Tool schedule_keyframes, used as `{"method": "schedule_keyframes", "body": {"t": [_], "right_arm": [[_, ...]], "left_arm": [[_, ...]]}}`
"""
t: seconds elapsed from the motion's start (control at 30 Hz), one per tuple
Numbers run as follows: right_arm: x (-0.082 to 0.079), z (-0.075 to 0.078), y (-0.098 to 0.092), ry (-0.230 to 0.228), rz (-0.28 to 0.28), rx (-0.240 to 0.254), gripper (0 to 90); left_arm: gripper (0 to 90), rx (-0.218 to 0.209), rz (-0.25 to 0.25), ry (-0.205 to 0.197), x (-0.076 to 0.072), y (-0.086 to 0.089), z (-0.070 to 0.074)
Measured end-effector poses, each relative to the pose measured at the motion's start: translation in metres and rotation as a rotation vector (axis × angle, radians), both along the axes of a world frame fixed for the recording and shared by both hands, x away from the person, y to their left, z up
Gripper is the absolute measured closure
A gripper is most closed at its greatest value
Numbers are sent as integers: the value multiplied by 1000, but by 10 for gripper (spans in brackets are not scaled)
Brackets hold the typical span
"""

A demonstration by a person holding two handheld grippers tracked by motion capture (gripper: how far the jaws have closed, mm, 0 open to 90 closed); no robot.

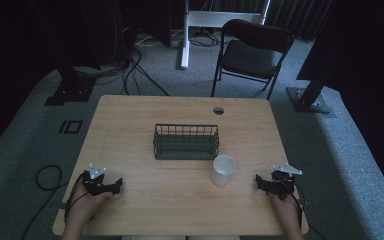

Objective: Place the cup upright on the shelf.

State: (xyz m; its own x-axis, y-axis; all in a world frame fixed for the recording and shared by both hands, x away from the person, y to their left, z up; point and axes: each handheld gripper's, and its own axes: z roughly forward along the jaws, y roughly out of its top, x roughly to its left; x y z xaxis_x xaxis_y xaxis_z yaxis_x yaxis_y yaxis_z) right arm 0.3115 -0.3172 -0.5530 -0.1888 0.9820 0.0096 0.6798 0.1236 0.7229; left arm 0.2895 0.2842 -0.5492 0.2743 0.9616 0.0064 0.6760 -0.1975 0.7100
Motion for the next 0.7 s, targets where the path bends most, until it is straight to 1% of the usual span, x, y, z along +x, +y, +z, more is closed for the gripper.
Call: {"method": "schedule_keyframes", "body": {"t": [0.07,0.1,0.2,0.27,0.33,0.37,0.5,0.6,0.7], "right_arm": [[0,0,0,0,0,0,108],[0,0,0,0,0,0,108],[0,0,0,0,0,0,108],[0,0,0,0,0,0,108],[0,0,0,0,0,0,108],[0,0,0,0,0,0,108],[0,0,0,0,0,0,108],[0,0,0,0,0,0,108],[0,0,0,0,0,0,108]], "left_arm": [[141,-4,-18,-1,0,2,0],[141,-4,-18,-1,0,2,0],[140,-25,-25,0,0,4,0],[113,-39,-44,6,-1,5,0],[107,-11,-73,6,-1,6,0],[107,-7,-76,6,-1,6,0],[106,-10,-74,7,0,7,0],[106,-5,-91,6,-2,7,0],[106,-23,-103,13,-3,8,1]]}}
